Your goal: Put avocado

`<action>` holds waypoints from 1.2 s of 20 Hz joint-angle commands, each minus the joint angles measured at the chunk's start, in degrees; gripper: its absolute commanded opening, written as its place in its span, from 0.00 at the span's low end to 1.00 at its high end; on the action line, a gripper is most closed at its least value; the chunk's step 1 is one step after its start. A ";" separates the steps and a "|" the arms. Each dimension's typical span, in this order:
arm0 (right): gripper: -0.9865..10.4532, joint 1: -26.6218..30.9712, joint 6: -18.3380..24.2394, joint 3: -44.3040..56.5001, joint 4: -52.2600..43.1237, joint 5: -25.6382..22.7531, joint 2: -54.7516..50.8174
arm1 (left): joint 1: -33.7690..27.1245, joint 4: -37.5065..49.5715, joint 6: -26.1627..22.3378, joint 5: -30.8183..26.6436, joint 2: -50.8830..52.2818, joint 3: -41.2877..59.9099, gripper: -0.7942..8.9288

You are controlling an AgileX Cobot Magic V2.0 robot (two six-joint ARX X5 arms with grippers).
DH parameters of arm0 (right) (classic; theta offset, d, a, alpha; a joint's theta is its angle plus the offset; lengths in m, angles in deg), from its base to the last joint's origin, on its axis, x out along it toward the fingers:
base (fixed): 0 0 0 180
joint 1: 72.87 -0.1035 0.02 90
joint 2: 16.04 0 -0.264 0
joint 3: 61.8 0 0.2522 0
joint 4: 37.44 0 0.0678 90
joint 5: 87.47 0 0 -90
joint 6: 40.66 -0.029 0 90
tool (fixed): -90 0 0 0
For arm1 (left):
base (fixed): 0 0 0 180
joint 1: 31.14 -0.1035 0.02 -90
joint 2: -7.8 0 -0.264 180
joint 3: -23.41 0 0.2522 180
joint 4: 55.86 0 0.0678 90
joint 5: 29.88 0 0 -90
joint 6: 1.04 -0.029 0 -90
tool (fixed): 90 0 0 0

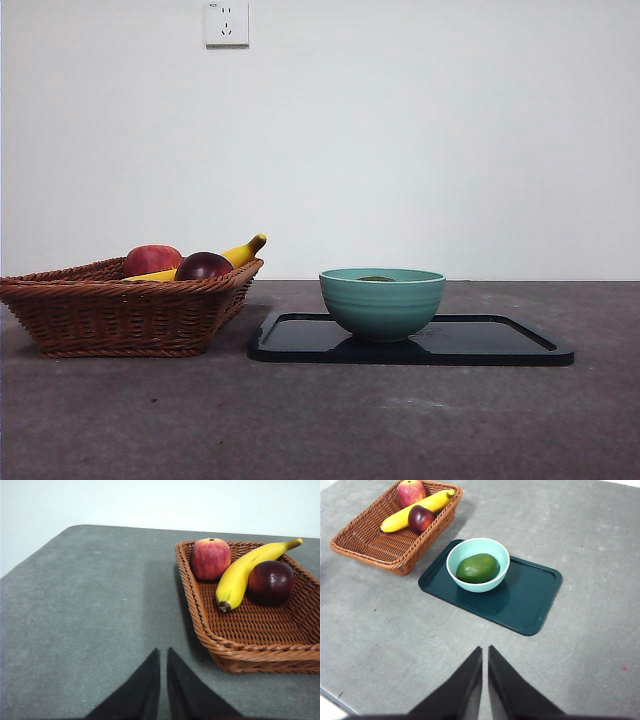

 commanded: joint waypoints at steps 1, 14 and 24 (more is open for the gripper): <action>0.09 -0.39 -0.55 -0.46 -0.70 0.00 0.28 | -0.13 -0.35 -0.44 0.26 0.07 1.18 0.10; 0.09 37.09 15.04 37.99 -49.88 4.59 -21.18 | -0.13 -0.35 -0.44 0.26 0.07 1.16 0.10; 0.09 40.11 14.23 53.70 -56.68 8.72 -27.06 | -0.13 -0.35 -0.44 0.26 0.07 1.18 0.10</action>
